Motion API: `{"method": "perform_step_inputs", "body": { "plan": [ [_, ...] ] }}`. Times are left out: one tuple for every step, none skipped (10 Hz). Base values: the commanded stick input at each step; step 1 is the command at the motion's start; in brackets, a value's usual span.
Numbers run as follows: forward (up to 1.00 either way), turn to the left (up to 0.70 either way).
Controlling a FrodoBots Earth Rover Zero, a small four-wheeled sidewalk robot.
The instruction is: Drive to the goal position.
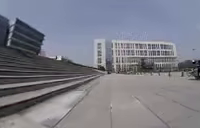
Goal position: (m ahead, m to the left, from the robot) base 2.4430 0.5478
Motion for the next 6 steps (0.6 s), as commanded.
{"method": "perform_step_inputs", "body": {
  "plan": [
    [0.85,0.00],
    [0.85,0.00],
    [0.85,0.00],
    [0.85,0.00],
    [0.85,0.00],
    [0.85,0.00]
  ]
}}
